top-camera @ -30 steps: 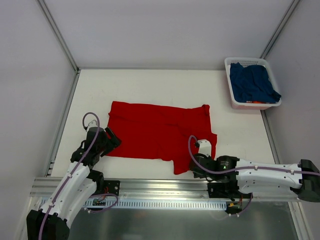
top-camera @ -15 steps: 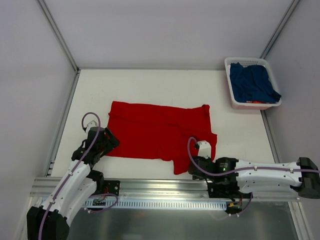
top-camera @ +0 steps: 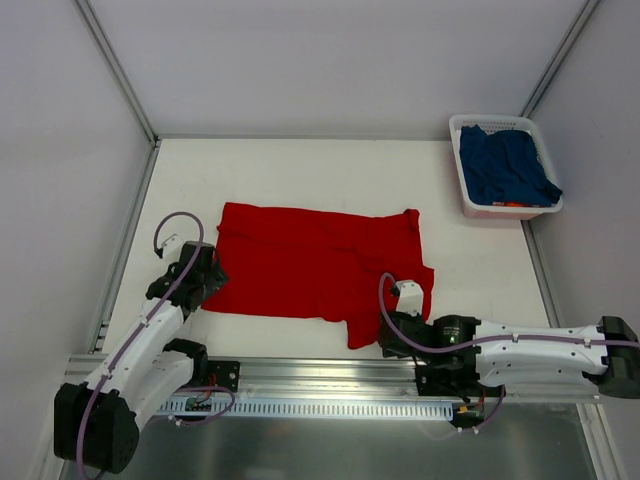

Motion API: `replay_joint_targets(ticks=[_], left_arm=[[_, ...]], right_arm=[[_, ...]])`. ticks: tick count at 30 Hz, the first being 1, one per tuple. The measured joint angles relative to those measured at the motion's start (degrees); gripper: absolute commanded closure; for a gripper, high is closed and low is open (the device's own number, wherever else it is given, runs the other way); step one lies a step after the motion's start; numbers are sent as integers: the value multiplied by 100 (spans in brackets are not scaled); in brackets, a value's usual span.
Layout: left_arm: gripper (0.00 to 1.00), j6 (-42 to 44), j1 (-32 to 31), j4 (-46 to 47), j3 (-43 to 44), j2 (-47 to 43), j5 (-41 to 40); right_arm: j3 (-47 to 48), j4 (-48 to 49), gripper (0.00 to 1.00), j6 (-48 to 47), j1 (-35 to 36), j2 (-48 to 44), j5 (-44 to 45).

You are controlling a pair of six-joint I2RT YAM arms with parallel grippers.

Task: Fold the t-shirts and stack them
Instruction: Grap the side of the flattened tshirt closest away from the robot with both arms

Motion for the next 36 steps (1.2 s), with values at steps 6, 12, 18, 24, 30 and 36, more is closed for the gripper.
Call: replay_joint_targets(ticks=[6,12,18,24,30,36], left_arm=[[26,-195,0,-247,295,710,-417],[27,-295,0,-367,378,1421,-387],[27,-450,0,-308,463,1390,-162],[28,-553,0,149,114,940,284],[28,-688,0,249,33,1034,566],[33,-855,-2,352,-74,1047,730]], right_arm=[[-179,42,48,-4,0,-422,70],[-367,28,48,-17,0,-946,109],[-474,-74,49,2,0,-1486,173],[-605,-212,50,37,0,-1976,214],[-621,-361,50,50,0,-2105,229],[-621,-396,49,48,0,-2028,260]])
